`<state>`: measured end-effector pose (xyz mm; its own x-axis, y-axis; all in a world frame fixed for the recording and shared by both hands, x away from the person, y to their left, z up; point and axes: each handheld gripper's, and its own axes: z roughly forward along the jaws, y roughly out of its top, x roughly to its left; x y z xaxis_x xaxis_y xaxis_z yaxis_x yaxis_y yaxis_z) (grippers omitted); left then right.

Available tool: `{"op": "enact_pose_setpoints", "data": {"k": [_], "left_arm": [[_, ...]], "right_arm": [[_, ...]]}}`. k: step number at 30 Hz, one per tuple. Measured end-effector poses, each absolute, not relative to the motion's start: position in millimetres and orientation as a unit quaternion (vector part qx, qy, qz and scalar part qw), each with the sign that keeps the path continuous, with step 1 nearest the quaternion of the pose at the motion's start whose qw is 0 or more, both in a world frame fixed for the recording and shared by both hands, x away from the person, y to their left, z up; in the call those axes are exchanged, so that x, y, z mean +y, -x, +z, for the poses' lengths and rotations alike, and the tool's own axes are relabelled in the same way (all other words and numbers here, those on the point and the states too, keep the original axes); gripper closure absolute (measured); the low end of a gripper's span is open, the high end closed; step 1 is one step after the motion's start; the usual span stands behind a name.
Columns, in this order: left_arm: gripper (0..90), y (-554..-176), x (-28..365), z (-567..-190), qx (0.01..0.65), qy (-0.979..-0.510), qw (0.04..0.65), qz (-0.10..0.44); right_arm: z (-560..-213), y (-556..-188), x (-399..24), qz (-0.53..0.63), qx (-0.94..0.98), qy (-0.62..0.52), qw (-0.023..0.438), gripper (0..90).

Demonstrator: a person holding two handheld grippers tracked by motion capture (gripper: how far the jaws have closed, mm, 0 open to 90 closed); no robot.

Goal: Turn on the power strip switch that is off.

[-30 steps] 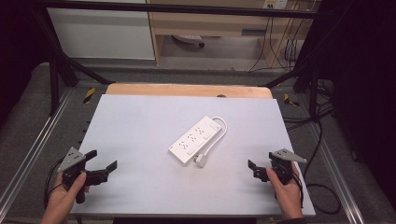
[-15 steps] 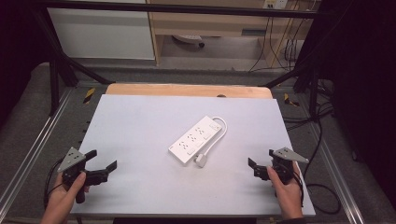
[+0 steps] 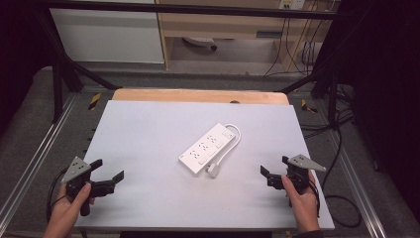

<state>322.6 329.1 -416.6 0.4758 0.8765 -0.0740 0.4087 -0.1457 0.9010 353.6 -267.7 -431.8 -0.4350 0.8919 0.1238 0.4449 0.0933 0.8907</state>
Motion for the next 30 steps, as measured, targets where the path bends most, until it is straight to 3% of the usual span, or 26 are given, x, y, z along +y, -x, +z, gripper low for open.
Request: {"op": "enact_pose_setpoints", "data": {"k": [30], "left_arm": [[6.3,-322,329,-418,0.445,-0.719,0.473,0.247]], "right_arm": [[-408,-388,-230,0.485,0.708,-0.447,0.252,3.3]]}}
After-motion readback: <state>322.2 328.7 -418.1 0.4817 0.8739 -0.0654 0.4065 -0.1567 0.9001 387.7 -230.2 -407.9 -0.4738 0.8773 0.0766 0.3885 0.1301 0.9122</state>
